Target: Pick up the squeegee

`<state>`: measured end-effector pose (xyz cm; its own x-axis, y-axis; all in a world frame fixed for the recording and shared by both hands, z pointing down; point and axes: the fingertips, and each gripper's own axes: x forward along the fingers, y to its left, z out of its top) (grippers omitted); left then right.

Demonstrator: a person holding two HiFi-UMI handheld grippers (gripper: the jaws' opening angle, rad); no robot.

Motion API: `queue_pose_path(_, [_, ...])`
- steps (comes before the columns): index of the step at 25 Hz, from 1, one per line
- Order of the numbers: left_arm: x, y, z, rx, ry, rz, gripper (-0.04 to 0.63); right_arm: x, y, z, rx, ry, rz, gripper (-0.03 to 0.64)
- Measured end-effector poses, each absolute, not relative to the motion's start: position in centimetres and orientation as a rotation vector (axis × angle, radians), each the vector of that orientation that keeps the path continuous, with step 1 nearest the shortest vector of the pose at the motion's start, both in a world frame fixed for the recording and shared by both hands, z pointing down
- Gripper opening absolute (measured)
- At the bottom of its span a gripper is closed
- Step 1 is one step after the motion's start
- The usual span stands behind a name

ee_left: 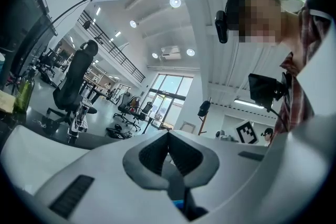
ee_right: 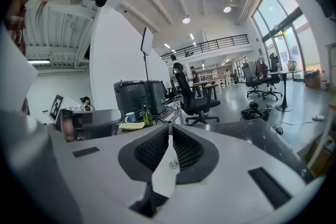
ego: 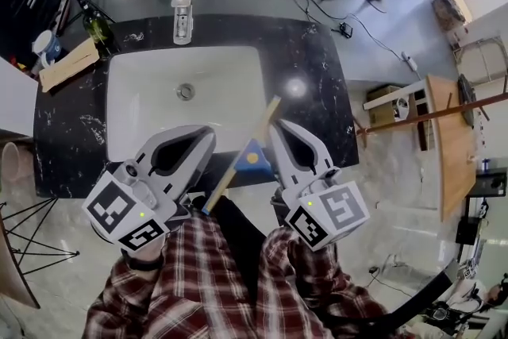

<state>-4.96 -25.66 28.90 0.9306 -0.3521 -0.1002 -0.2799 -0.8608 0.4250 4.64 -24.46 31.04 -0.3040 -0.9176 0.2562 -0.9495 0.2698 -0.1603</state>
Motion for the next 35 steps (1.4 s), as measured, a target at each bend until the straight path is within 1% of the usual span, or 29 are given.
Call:
queue_pose_path(1, [-4.9,-25.7,28.8,2.673,-0.458,-0.25,0.009,4.7,-24.4,30.8,1.779,-2.423,0.434,0.019])
queue_pose_path(5, [-4.3,-25.5,28.5,2.673,-0.459,-0.265,0.009,5.3,-24.2,29.9,1.77,-2.477,0.459,0.12])
queue_pose_path(7, [-4.2,-25.4,28.4,2.673,-0.456,-0.271,0.009,5.3,-24.1,29.8,1.754,-2.491,0.472,0.186])
queue_pose_path(8, [-4.2,-25.4,28.4,2.673,-0.454,-0.273,0.009,5.3,-24.0,29.9,1.741,-2.492,0.477,0.199])
queue_pose_path(15, [-4.3,-24.9,28.6,2.681,-0.458,-0.261,0.009,5.6,-23.2,31.4,1.552,-2.421,0.449,0.204])
queue_pose_path(21, [-4.7,-24.3,29.1,2.667,-0.477,-0.259,0.009,6.2,-21.4,35.8,1.258,-2.2,0.349,0.202])
queue_pose_path(35, [-5.8,-23.8,30.6,2.621,-0.522,-0.26,0.009,6.5,-17.4,48.0,0.76,-1.893,0.547,0.202])
